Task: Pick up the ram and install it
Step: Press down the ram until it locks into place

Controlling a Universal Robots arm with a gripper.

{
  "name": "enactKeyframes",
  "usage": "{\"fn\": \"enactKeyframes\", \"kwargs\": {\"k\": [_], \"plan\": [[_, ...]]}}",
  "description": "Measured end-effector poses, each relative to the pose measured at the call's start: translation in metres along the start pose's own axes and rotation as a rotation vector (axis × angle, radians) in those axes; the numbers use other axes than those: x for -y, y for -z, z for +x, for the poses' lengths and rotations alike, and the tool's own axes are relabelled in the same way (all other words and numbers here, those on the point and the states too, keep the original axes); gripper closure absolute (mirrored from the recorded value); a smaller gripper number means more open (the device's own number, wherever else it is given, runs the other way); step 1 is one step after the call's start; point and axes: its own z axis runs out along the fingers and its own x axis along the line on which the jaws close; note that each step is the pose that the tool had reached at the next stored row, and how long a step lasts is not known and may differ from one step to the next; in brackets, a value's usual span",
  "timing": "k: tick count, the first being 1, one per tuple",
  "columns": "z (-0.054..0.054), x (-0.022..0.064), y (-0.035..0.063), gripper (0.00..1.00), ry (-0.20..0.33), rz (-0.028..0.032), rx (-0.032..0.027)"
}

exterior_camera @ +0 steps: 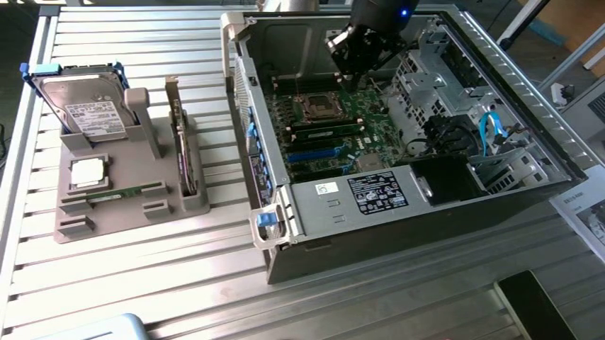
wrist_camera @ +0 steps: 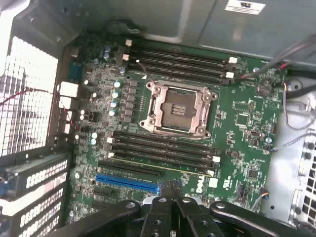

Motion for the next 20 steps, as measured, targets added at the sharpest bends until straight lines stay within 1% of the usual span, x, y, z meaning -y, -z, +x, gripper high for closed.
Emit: {"fn": "enactKeyframes", "kwargs": {"k": [2,3,5,8,9,10,13,15,20], "plan": [[0.0,0.0,0.0,0.89,-0.016,0.0001,-0.0002],[0.0,0.0001,0.0,0.89,-0.02,0.0013,-0.0002],[-0.0001,-0.0001,0.0,0.89,-0.021,0.0056,-0.0009],[0.0,-0.0001,0.0,0.89,-0.021,0.0057,-0.0008],[0.0,-0.0001,0.0,0.89,-0.02,0.0071,0.0006],[0.0,-0.0001,-0.0001,0.89,-0.019,0.011,0.0032],[0.0,-0.0001,0.0,0.89,-0.018,0.0169,0.0043],[0.0,-0.0001,0.0,0.89,-0.018,0.0194,0.0039],[0.0,-0.0001,0.0,0.89,-0.018,0.0195,0.004]]}}
